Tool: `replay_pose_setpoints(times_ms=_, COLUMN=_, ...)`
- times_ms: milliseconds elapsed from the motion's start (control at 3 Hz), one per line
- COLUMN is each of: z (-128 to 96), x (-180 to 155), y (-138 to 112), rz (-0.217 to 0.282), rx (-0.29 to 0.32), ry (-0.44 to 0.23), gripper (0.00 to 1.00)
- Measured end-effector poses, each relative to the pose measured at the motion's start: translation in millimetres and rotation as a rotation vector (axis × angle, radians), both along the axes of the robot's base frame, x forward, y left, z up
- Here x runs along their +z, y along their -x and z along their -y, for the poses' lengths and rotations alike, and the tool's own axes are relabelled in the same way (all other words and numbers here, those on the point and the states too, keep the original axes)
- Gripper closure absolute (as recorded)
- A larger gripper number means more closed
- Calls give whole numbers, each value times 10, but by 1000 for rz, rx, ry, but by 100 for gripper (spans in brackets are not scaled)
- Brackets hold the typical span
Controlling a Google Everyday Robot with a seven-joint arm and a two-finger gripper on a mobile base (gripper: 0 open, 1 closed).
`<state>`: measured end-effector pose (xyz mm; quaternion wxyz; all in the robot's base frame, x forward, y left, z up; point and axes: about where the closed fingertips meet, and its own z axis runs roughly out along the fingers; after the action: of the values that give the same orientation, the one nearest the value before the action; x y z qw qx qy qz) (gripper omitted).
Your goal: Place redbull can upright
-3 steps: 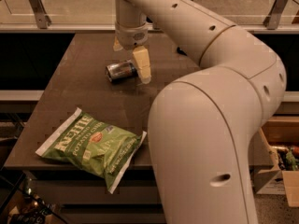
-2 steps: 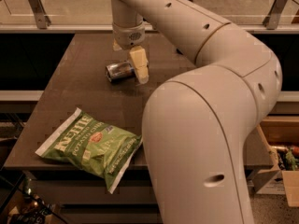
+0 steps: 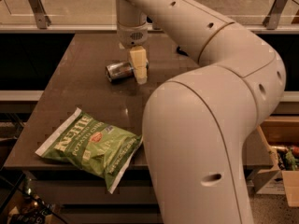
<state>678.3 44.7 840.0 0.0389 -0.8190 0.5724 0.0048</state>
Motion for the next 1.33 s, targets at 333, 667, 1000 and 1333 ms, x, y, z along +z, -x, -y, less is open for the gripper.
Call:
replay_pose_setpoints(times_ms=333, z=13, x=-28, y=19, rz=-11, rx=-41, ry=-33, gripper=0)
replay_pose_setpoints(times_ms=667, z=-20, x=-57, y=49, rz=-17, rx=-53, ry=-56, gripper=0)
replay_pose_setpoints(times_ms=1000, z=-71, x=-94, y=71, rz=-19, rx=-48, ry=-68, gripper=0)
replay_pose_setpoints(times_ms=1333, z=-124, x=-89, y=74, rz=-2, rx=-2, ry=-72, gripper=0)
